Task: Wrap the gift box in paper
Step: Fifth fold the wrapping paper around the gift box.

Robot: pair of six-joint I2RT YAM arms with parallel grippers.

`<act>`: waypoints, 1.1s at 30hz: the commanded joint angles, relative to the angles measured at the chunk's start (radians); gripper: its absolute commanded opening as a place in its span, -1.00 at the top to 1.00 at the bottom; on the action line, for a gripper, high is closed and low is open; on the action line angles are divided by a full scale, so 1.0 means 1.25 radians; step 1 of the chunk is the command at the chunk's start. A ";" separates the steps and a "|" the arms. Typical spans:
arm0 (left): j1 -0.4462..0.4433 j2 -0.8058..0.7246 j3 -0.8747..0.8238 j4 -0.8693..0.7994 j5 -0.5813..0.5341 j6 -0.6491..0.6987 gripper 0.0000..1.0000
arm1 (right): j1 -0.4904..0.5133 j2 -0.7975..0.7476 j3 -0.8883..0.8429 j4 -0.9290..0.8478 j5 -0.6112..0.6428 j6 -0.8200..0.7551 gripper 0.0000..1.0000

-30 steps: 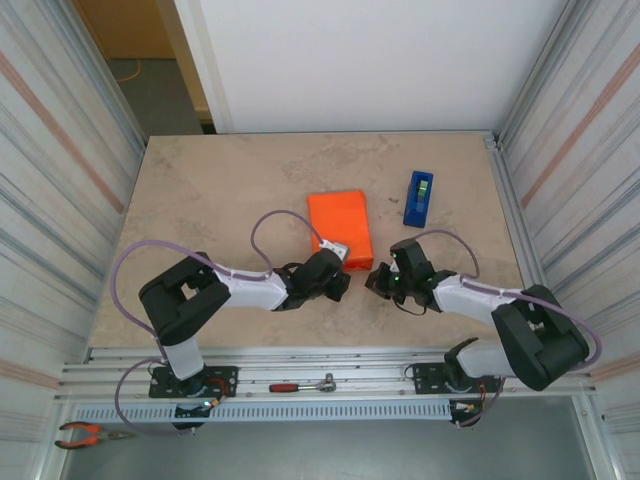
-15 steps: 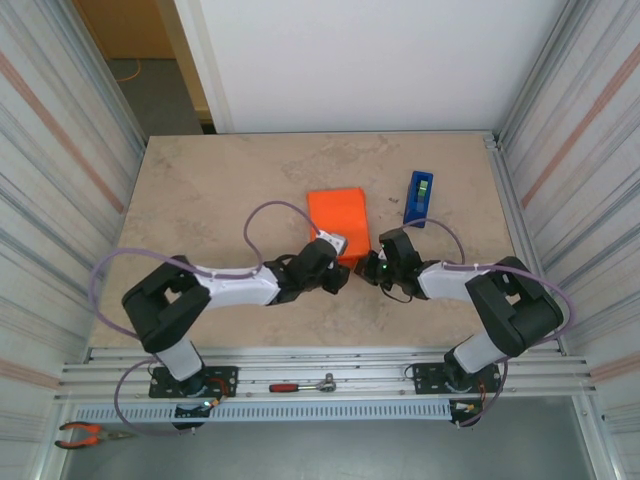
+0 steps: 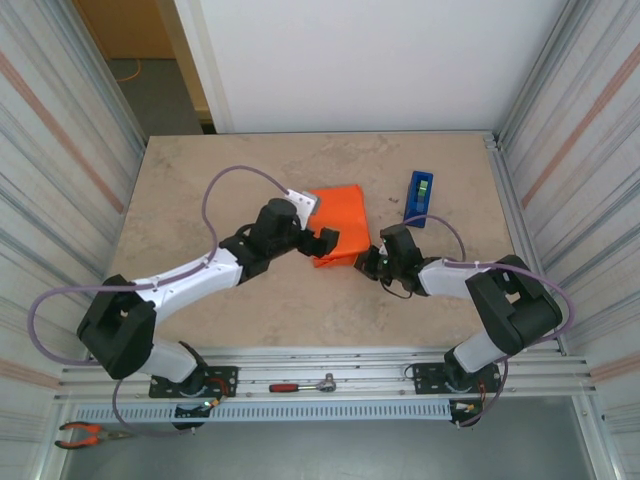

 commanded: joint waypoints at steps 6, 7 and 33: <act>0.023 -0.006 0.001 0.022 0.135 0.360 -0.97 | -0.021 0.006 0.043 -0.016 -0.020 -0.006 1.00; 0.023 0.001 0.012 -0.003 0.147 0.379 -0.98 | -0.022 0.009 0.046 -0.015 -0.024 -0.007 1.00; -0.077 0.154 0.021 0.008 -0.029 0.587 -0.98 | -0.041 0.031 0.061 -0.006 -0.048 -0.001 1.00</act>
